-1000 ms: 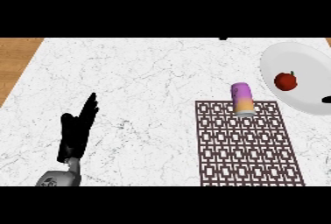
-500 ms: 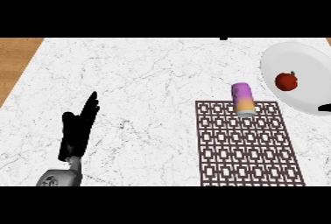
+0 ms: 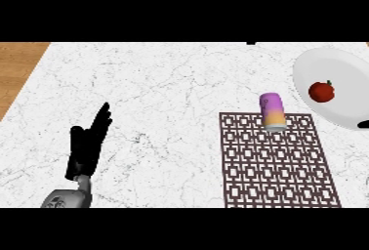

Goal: Pick the bell pepper from the placemat and place it in the plate

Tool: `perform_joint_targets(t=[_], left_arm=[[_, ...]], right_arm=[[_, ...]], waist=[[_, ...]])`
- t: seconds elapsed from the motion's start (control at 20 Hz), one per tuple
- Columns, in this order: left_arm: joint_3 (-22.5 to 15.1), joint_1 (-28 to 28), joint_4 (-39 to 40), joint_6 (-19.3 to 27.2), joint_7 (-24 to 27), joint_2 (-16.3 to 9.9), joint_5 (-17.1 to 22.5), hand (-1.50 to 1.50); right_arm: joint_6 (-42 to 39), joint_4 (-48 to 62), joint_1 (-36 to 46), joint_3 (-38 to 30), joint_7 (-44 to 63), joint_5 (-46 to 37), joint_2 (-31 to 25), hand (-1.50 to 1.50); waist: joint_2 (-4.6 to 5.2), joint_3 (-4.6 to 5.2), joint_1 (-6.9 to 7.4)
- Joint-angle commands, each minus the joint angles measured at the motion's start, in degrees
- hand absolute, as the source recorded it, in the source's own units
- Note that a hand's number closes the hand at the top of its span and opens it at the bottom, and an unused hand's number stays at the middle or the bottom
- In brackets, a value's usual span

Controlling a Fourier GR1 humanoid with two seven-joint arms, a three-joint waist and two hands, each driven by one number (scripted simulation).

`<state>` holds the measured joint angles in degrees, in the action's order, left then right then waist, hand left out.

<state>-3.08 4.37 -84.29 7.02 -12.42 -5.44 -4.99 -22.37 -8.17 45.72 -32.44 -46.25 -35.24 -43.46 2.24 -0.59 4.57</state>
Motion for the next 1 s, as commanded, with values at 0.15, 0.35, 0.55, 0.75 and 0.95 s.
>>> perform_joint_targets(t=[0.15,0.35,0.55,0.75,0.95], left_arm=[[0.1,-0.7,0.7,0.9,1.0,1.0,-0.1,0.0],[-0.1,0.7,-0.2,0.1,-0.2,0.5,0.1,0.0],[0.8,1.4,0.2,0.0,-0.8,-0.4,0.2,0.0],[-0.7,0.4,0.3,0.1,0.7,0.5,-0.7,0.0],[-0.1,1.2,-0.6,0.7,-1.9,0.4,-0.6,0.0]], right_arm=[[-5.3,0.3,-0.4,0.0,-2.9,0.3,-2.9,-1.5],[-2.5,0.1,-2.1,-0.2,-3.7,0.5,-2.9,-1.5],[-2.0,0.6,-2.6,-1.3,-3.6,1.7,-3.4,-1.5],[-1.3,0.7,-3.6,-2.2,-4.2,2.8,-3.6,-1.5],[-1.4,1.0,-3.2,-3.3,-2.3,3.8,-5.3,-1.5]], waist=[[0.08,-0.03,0.41],[0.27,-0.16,0.5],[0.5,-0.25,0.58],[0.59,-0.32,0.54],[0.34,-0.34,0.68]])
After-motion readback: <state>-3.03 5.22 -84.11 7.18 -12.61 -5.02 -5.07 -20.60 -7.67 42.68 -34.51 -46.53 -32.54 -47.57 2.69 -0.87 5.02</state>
